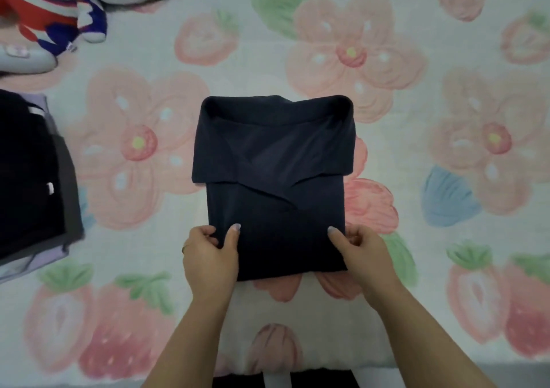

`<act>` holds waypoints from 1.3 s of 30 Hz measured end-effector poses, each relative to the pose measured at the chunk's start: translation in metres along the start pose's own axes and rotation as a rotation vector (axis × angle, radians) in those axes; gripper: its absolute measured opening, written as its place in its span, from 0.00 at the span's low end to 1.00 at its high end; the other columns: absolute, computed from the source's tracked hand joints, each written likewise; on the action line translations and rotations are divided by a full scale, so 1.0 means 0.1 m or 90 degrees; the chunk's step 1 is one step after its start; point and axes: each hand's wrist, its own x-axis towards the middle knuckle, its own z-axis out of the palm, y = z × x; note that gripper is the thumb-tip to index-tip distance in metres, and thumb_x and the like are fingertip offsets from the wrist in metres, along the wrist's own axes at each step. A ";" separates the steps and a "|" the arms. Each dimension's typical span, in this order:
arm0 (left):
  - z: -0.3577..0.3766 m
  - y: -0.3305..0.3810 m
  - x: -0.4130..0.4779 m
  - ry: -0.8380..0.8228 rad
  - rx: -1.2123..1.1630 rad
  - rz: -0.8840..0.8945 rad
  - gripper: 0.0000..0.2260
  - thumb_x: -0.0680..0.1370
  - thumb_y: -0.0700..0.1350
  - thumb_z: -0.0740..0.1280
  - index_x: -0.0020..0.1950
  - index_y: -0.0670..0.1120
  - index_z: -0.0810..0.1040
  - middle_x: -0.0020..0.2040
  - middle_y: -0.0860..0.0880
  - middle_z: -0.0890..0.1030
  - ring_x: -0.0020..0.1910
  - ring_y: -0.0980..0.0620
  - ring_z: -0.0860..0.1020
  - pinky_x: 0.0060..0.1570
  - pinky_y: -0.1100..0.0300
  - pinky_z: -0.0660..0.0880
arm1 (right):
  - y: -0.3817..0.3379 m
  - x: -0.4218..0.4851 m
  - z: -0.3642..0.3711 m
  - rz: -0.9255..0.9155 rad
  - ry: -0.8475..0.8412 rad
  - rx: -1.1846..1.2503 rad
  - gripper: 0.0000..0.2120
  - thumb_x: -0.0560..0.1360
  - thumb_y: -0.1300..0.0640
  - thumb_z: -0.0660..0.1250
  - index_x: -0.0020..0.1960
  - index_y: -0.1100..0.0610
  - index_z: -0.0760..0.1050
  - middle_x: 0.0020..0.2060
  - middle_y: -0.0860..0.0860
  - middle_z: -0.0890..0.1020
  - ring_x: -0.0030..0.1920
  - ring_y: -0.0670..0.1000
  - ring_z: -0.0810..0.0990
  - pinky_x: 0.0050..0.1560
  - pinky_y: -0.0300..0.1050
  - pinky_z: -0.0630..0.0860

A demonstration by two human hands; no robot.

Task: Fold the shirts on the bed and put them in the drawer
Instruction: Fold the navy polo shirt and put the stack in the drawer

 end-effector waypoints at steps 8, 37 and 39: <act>-0.28 -0.20 0.17 0.001 -0.175 -0.067 0.13 0.76 0.37 0.63 0.32 0.43 0.67 0.30 0.45 0.73 0.24 0.55 0.75 0.34 0.55 0.70 | 0.09 -0.03 -0.36 -0.045 0.049 -0.011 0.15 0.72 0.60 0.69 0.33 0.59 0.65 0.30 0.56 0.71 0.32 0.52 0.68 0.34 0.46 0.64; 0.06 -0.01 0.27 -0.083 -0.201 -0.066 0.12 0.77 0.49 0.65 0.43 0.40 0.75 0.34 0.49 0.75 0.33 0.54 0.73 0.35 0.59 0.70 | -0.25 0.46 -0.26 0.256 -0.289 0.333 0.10 0.79 0.57 0.57 0.44 0.57 0.75 0.27 0.51 0.74 0.27 0.48 0.71 0.31 0.39 0.70; 0.09 0.02 0.22 -0.098 -0.127 -0.031 0.13 0.78 0.49 0.63 0.39 0.41 0.73 0.34 0.48 0.75 0.34 0.52 0.72 0.33 0.58 0.69 | -0.24 0.41 -0.19 0.258 -0.246 0.301 0.05 0.73 0.66 0.63 0.45 0.59 0.76 0.30 0.53 0.76 0.29 0.49 0.74 0.31 0.39 0.73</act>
